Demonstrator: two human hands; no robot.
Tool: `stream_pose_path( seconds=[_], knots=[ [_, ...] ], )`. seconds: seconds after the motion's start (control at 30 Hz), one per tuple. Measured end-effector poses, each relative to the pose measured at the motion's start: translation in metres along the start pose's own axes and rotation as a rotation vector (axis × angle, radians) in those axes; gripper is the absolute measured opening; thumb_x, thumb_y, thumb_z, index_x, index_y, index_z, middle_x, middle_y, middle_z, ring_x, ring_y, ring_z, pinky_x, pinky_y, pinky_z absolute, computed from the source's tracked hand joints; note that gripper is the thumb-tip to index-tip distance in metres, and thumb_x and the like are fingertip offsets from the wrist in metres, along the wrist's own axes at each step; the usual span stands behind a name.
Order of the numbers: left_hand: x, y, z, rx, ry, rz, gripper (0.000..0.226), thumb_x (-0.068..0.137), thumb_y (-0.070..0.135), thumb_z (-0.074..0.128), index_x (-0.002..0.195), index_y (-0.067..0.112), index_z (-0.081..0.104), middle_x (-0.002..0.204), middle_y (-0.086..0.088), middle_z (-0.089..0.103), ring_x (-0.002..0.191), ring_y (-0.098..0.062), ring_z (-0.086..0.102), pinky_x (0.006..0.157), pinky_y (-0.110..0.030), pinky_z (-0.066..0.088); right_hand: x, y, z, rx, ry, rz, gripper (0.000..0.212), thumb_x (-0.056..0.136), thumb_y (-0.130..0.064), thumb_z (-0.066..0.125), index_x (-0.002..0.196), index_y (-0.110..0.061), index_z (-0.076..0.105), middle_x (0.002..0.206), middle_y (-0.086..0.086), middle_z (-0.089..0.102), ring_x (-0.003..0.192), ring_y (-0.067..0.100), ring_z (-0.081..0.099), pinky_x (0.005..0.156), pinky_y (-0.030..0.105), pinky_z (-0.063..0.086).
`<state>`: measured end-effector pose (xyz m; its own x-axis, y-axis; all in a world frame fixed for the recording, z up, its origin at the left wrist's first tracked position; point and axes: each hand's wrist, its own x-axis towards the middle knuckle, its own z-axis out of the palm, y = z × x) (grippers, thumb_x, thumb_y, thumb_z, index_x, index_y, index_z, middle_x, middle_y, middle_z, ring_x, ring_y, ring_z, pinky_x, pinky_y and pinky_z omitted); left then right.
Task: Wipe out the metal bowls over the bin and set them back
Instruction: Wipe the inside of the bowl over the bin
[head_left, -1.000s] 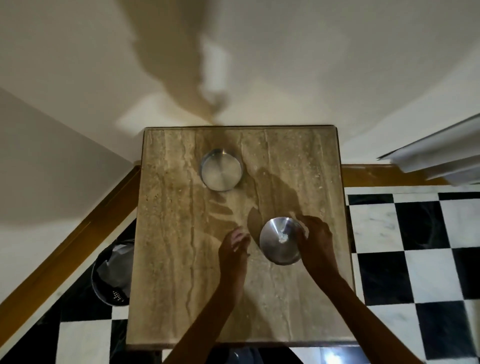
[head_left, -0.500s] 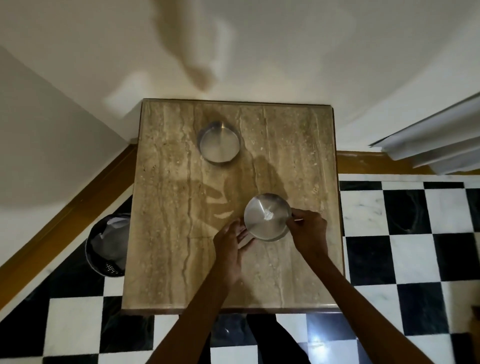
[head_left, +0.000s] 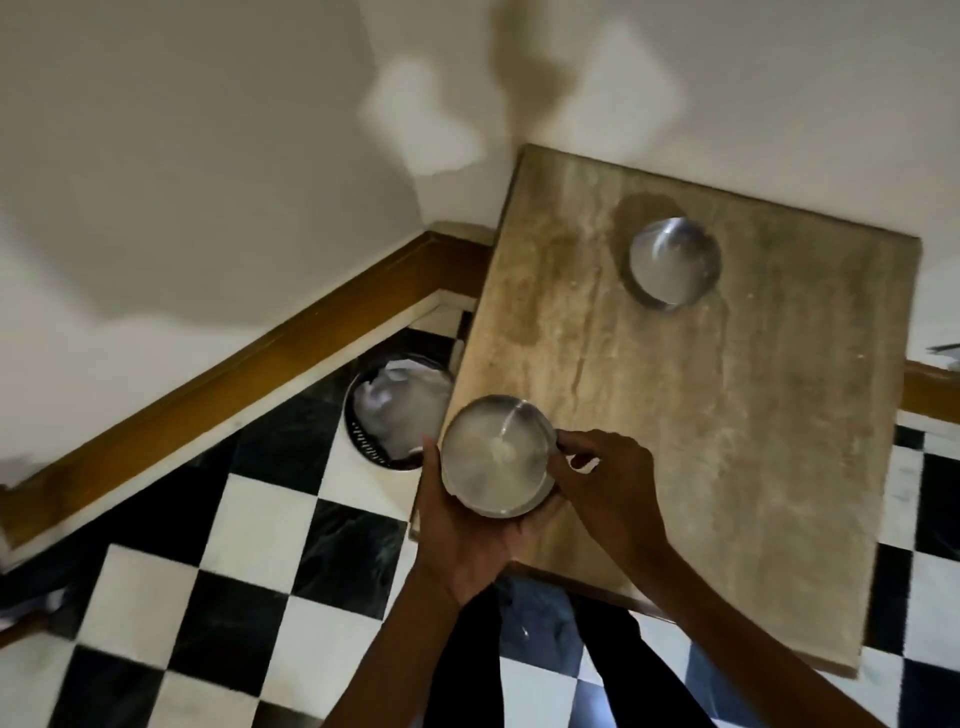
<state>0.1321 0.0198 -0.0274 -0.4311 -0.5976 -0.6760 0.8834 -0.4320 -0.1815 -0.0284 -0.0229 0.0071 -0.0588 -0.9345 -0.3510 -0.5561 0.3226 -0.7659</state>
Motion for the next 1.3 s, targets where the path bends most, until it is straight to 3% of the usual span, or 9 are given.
stream_pose_path(
  seconds=[0.23,0.37,0.47,0.6,0.77,0.87,1.0,1.13,1.3],
  knots=[
    [0.003,0.124,-0.028,0.177,0.071,0.177,0.075,0.083,0.07,0.067,0.129,0.011,0.071,0.136,-0.024,0.066,0.124,-0.044,0.064,0.104,-0.061,0.05,0.053,-0.046,0.102,-0.015,-0.232,-0.056,0.025,0.088,-0.018,0.074,0.111,-0.009,0.077,0.105,0.005,0.08,0.091,0.009,0.073,0.069,-0.002,0.045],
    [0.028,0.177,-0.05,0.267,0.207,0.206,0.057,0.079,0.063,0.075,0.12,0.022,0.076,0.139,-0.022,0.066,0.124,-0.045,0.063,0.097,-0.063,0.054,0.08,-0.054,0.147,-0.072,-0.316,-0.084,0.029,0.098,-0.012,0.059,0.123,-0.003,0.069,0.119,0.015,0.074,0.109,0.02,0.071,0.087,0.015,0.053],
    [0.05,0.2,-0.061,0.584,0.344,0.223,0.052,0.081,0.065,0.068,0.123,0.035,0.072,0.144,-0.013,0.06,0.13,-0.036,0.055,0.091,-0.056,0.059,0.09,-0.061,0.167,-0.109,-0.327,-0.179,0.032,0.102,-0.008,0.047,0.127,-0.003,0.066,0.123,0.012,0.073,0.115,0.02,0.069,0.1,0.031,0.056],
    [0.077,0.222,-0.075,1.168,0.65,0.3,0.067,0.085,0.053,0.075,0.14,0.019,0.059,0.113,-0.007,0.073,0.105,-0.023,0.067,0.091,-0.042,0.06,0.101,-0.054,0.185,-0.154,-0.348,-0.208,0.036,0.105,-0.012,0.044,0.138,-0.008,0.056,0.134,0.009,0.067,0.125,0.013,0.062,0.094,0.006,0.044],
    [0.078,0.226,-0.078,2.089,0.442,0.587,0.108,0.064,0.059,0.089,0.148,0.008,0.044,0.147,-0.014,0.053,0.132,-0.03,0.05,0.113,-0.045,0.045,0.102,-0.048,0.187,-0.306,-0.306,-0.29,0.049,0.106,-0.033,0.039,0.152,-0.014,0.037,0.157,0.011,0.042,0.147,0.023,0.037,0.113,0.036,0.045],
    [0.069,0.222,-0.077,2.149,0.301,0.679,0.125,0.06,0.07,0.08,0.155,0.006,0.032,0.162,-0.016,0.035,0.146,-0.033,0.036,0.122,-0.05,0.035,0.094,-0.045,0.184,-0.541,-0.331,-0.528,0.072,0.101,-0.053,0.028,0.158,-0.01,0.015,0.168,0.013,0.015,0.156,0.029,0.011,0.125,0.043,0.021],
    [0.059,0.221,-0.081,2.176,0.173,0.846,0.126,0.064,0.078,0.069,0.15,-0.009,0.037,0.156,-0.029,0.041,0.142,-0.044,0.043,0.115,-0.061,0.043,0.086,-0.035,0.186,-0.988,-0.707,-0.661,0.092,0.097,-0.066,0.029,0.158,-0.005,-0.002,0.169,0.019,0.0,0.157,0.034,-0.003,0.127,0.052,0.01],
    [0.05,0.216,-0.088,2.131,0.116,0.913,0.121,0.073,0.084,0.061,0.149,-0.006,0.038,0.156,-0.027,0.042,0.143,-0.042,0.043,0.111,-0.063,0.046,0.077,-0.037,0.185,-0.849,-0.497,-0.721,0.095,0.094,-0.071,0.025,0.158,-0.003,0.007,0.168,0.02,0.009,0.157,0.033,0.005,0.128,0.048,0.012],
    [0.051,0.209,-0.089,2.173,0.119,0.91,0.115,0.075,0.081,0.064,0.151,0.003,0.03,0.157,-0.027,0.04,0.144,-0.045,0.042,0.109,-0.066,0.046,0.076,-0.034,0.182,-0.904,-0.623,-0.735,0.098,0.094,-0.072,0.025,0.158,-0.003,0.002,0.168,0.02,0.005,0.157,0.032,0.0,0.127,0.05,0.014]
  ],
)
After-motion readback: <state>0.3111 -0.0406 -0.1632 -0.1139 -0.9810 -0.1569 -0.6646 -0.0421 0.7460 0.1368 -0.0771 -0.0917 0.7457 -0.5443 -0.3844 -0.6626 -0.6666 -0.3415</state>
